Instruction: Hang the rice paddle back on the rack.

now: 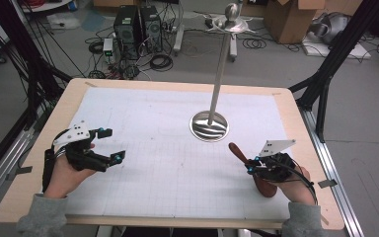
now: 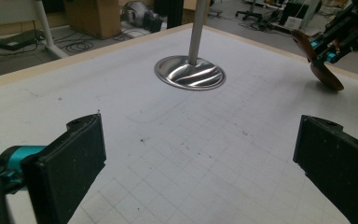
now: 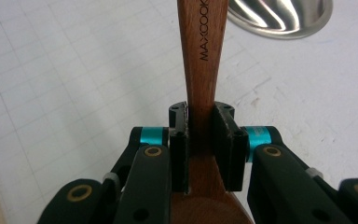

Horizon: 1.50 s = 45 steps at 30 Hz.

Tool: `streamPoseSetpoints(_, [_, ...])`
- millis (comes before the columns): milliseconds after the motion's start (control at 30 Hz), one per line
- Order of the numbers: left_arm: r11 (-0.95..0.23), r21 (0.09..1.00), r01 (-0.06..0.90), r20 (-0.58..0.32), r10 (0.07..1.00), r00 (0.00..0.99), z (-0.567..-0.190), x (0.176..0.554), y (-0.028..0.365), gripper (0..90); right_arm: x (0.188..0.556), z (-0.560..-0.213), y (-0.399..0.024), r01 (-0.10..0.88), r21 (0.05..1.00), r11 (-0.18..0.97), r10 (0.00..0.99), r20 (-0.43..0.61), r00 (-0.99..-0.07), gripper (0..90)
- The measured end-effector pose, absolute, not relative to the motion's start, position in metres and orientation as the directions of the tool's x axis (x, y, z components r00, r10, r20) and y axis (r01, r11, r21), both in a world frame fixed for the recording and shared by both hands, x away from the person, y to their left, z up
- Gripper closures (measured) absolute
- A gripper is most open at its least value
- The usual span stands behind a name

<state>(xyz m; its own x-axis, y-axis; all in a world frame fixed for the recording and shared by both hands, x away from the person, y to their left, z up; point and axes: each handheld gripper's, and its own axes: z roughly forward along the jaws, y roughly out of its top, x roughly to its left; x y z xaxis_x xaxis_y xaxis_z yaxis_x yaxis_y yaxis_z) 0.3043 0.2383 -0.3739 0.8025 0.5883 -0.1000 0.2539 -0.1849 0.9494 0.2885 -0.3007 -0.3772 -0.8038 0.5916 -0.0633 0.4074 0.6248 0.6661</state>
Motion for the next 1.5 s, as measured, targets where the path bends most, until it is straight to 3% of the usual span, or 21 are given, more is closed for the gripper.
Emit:
streamPoseSetpoints(500, [-0.181,0.951,0.251,-0.099,0.59,0.801,-0.373,0.303,0.239,2.7,0.287,-0.367,-0.317,0.395,0.785,0.477,0.684,-0.049,-0.728,77.5])
streamPoseSetpoints(1500, [-0.179,0.949,0.259,-0.103,0.6,0.793,-0.375,0.3,0.244,2.7,0.295,-0.361,-0.336,0.379,0.889,0.256,0.77,0.049,-0.636,77.8])
